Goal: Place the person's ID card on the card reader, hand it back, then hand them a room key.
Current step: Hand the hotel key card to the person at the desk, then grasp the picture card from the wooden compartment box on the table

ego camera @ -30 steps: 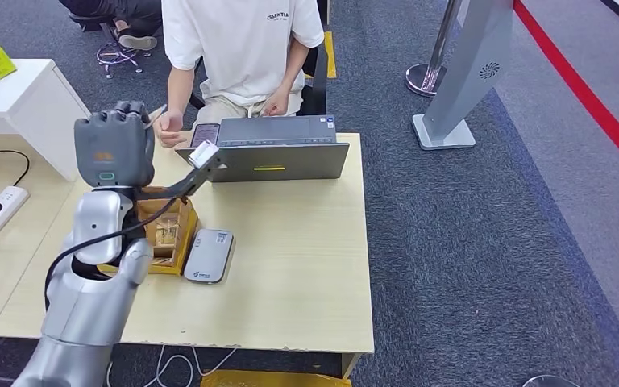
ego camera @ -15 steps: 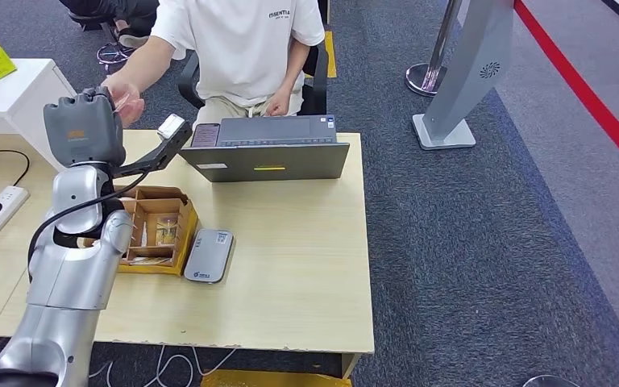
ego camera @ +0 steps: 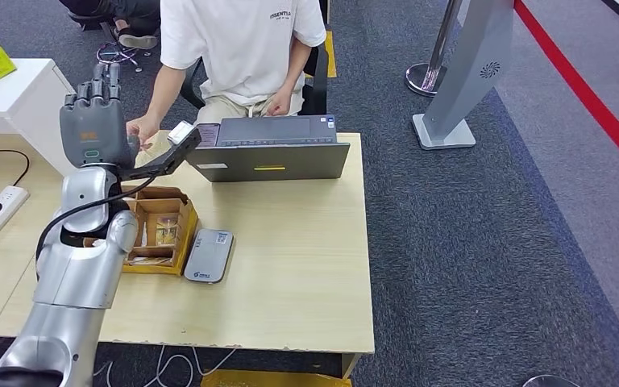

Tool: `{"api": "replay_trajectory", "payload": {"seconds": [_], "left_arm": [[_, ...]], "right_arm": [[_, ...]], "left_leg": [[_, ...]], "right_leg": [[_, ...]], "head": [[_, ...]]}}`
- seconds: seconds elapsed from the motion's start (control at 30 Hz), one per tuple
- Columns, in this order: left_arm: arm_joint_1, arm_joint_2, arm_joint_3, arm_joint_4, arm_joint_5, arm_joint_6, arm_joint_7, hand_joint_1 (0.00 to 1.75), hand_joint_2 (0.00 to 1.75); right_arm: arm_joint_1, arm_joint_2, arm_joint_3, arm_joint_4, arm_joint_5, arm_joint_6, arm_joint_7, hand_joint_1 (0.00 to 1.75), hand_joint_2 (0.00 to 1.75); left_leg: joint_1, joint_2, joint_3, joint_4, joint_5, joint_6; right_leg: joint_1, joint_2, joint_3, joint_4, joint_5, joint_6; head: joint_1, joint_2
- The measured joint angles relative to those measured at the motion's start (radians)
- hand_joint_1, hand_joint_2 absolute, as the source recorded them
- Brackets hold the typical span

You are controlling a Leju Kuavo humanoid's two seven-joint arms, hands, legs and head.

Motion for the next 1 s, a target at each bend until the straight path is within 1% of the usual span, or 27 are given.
{"api": "replay_trajectory", "payload": {"seconds": [0.07, 0.13, 0.2, 0.27, 0.43, 0.53, 0.67, 0.8, 0.9, 1.0], "left_arm": [[0.029, -0.017, -0.009, -0.044, 0.004, -0.018, -0.048, 0.00, 1.75], [0.077, -0.028, -0.032, -0.109, 0.018, -0.050, -0.086, 0.00, 1.75], [0.138, -0.024, -0.070, -0.180, 0.046, -0.075, -0.109, 0.00, 1.75], [0.207, -0.003, -0.117, -0.252, 0.080, -0.081, -0.117, 0.00, 1.75], [0.377, 0.090, -0.195, -0.392, 0.131, -0.063, -0.108, 0.00, 1.75], [0.436, 0.133, -0.215, -0.436, 0.143, -0.061, -0.107, 0.00, 1.75], [0.479, 0.165, -0.222, -0.460, 0.149, -0.064, -0.093, 0.00, 1.75], [0.561, 0.182, -0.209, -0.461, 0.128, -0.038, -0.085, 0.00, 1.75], [0.627, 0.174, -0.168, -0.458, 0.112, -0.011, -0.089, 0.00, 1.75], [0.690, 0.148, -0.098, -0.451, 0.103, 0.008, -0.098, 0.00, 1.75]], "right_arm": [[0.000, 0.000, -0.012, 0.000, -0.012, -0.004, 0.000, 0.00, 1.75], [0.000, 0.001, -0.027, 0.000, -0.026, -0.012, 0.000, 0.00, 1.75], [0.001, 0.003, -0.047, 0.000, -0.044, -0.023, -0.001, 0.00, 1.75], [0.001, 0.007, -0.068, 0.000, -0.061, -0.035, -0.001, 0.00, 1.75], [0.004, 0.012, -0.113, 0.000, -0.080, -0.049, -0.001, 0.00, 1.75], [0.006, 0.013, -0.128, 0.000, -0.081, -0.052, -0.001, 0.00, 1.75], [0.006, 0.014, -0.141, 0.000, -0.077, -0.052, -0.001, 0.00, 1.75], [0.006, 0.014, -0.151, 0.000, -0.067, -0.047, -0.005, 0.00, 1.75], [0.006, 0.014, -0.155, 0.000, -0.052, -0.040, -0.005, 0.00, 1.75], [0.006, 0.014, -0.160, 0.000, -0.040, -0.038, -0.005, 0.00, 1.75]], "left_leg": [[0.000, 0.000, 0.000, 0.000, 0.000, 0.000], [0.000, 0.000, 0.000, 0.000, -0.001, 0.001], [-0.001, 0.001, 0.000, 0.000, -0.001, 0.001], [-0.001, 0.001, 0.000, 0.000, -0.002, 0.001], [0.000, 0.002, 0.000, -0.002, -0.002, 0.000], [0.000, 0.002, 0.000, -0.002, -0.002, 0.000], [0.000, 0.002, 0.000, -0.002, -0.002, 0.000], [0.000, 0.002, 0.000, -0.002, -0.002, 0.000], [0.000, 0.002, 0.000, -0.002, -0.002, 0.000], [0.000, 0.002, 0.000, -0.002, -0.002, 0.000]], "right_leg": [[0.000, 0.000, 0.000, 0.000, 0.000, 0.000], [0.000, 0.000, 0.000, 0.000, 0.000, 0.000], [0.000, 0.001, 0.000, 0.000, 0.000, 0.000], [0.000, 0.001, 0.000, 0.000, -0.001, 0.000], [0.000, 0.002, -0.002, 0.000, -0.001, -0.001], [0.000, 0.001, -0.002, 0.000, -0.002, -0.001], [0.000, 0.001, 0.000, 0.000, -0.001, 0.000], [0.000, 0.001, 0.000, 0.000, -0.001, 0.000], [0.000, 0.001, -0.001, 0.000, -0.002, 0.000], [0.000, 0.001, -0.002, 0.000, -0.002, 0.000]], "head": [[0.000, 0.000], [0.000, 0.000], [0.000, 0.000], [0.000, 0.000], [0.000, 0.000], [0.000, 0.000], [0.000, 0.000], [0.000, 0.000], [0.000, 0.000], [0.000, 0.000]]}}
